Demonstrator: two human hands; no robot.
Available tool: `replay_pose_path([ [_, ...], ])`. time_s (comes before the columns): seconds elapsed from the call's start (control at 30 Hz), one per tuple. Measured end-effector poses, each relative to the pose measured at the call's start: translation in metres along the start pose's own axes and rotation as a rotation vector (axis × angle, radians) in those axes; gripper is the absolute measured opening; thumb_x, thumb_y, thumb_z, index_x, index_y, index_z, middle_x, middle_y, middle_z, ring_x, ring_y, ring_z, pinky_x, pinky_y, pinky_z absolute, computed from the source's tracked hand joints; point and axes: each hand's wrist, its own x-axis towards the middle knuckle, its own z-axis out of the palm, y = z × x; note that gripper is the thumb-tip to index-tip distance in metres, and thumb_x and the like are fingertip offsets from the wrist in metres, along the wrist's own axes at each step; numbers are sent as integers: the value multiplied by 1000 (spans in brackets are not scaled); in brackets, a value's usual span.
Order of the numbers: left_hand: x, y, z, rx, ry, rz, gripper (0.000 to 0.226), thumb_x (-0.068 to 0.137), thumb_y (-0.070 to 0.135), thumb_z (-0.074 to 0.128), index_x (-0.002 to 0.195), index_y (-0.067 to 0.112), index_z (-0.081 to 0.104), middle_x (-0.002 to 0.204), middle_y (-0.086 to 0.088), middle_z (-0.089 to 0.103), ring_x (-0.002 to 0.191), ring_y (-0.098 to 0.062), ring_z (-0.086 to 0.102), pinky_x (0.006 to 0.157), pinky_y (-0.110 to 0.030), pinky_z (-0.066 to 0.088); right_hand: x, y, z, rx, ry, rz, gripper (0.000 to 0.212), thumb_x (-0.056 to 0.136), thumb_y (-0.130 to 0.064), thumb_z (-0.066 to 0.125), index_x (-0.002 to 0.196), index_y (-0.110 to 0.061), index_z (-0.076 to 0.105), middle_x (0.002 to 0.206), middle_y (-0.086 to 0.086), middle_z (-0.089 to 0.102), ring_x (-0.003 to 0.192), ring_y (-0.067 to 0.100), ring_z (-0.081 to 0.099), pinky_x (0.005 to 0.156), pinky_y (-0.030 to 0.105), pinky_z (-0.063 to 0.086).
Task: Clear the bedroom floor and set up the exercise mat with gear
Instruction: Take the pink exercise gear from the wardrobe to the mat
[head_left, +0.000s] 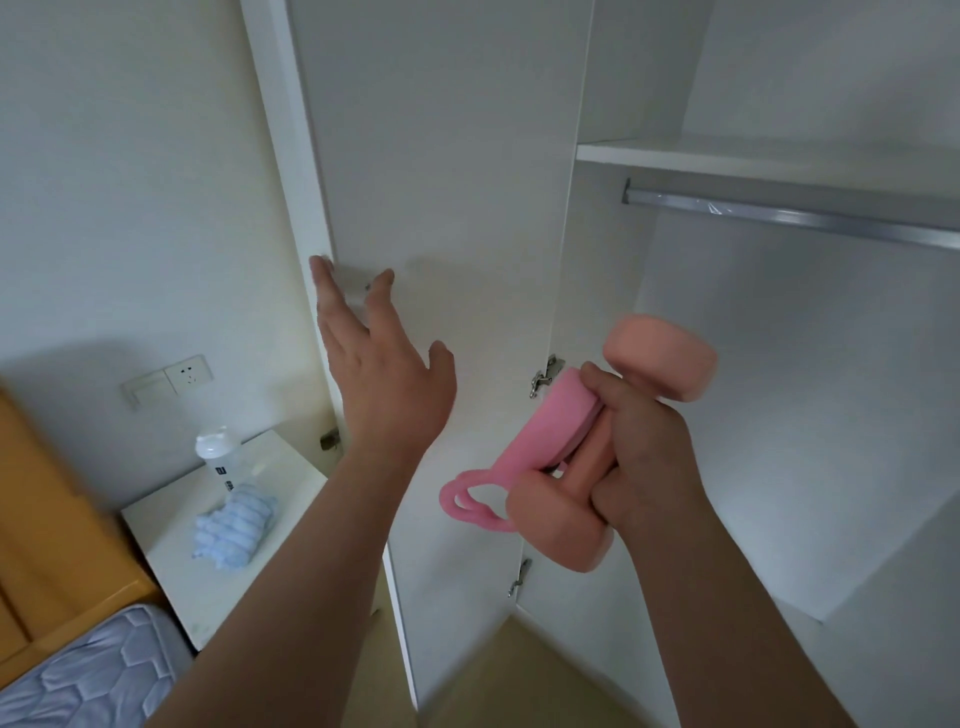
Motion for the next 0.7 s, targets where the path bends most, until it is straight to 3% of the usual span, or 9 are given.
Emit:
replay_pose_path([
  [0.07, 5, 1, -5, -23, -7, -85, 73, 81, 20, 68, 148, 13, 42, 167, -25, 4, 150, -41, 20, 119, -53, 27, -3, 1, -6, 5, 3, 1, 29, 75, -30, 87, 97, -16, 74, 87, 6, 75, 79, 28, 71, 69, 42, 55],
  [0.17, 10, 5, -13, -66, 7, -166, 65, 78, 26, 68, 140, 21, 49, 160, -16, 29, 144, -34, 28, 114, -52, 34, -7, 0, -17, 8, 19, 5, 24, 76, -29, 86, 93, -16, 74, 81, 4, 73, 77, 28, 70, 70, 42, 56],
  [0.3, -7, 27, -15, -126, 54, -154, 55, 74, 26, 66, 128, 18, 55, 146, -11, 43, 136, -33, 35, 111, -43, 34, -14, -4, -36, -4, 56, 5, 29, 73, -32, 88, 92, -15, 74, 83, 5, 73, 80, 29, 72, 83, 52, 59],
  [0.47, -44, 66, -4, -212, 175, -69, 44, 72, 13, 64, 115, 10, 55, 118, -4, 53, 112, -27, 48, 96, -9, 25, -21, -14, -69, 9, 98, 5, 26, 73, -31, 87, 89, -16, 74, 82, 5, 74, 85, 30, 73, 86, 54, 58],
  [0.57, -59, 93, 5, -318, 193, -18, 40, 76, 8, 63, 114, 7, 55, 110, 7, 49, 105, -21, 53, 88, -23, 42, -24, -22, -90, 44, 132, -14, 22, 75, -27, 87, 88, -16, 74, 76, 3, 74, 79, 27, 73, 77, 45, 59],
  [0.7, -81, 134, 26, -374, 125, 118, 38, 78, 3, 68, 114, 7, 56, 108, 5, 56, 102, -19, 57, 88, -35, 49, -27, -35, -121, 55, 192, -40, 27, 71, -29, 88, 91, -15, 75, 75, 3, 76, 77, 25, 74, 74, 42, 59],
])
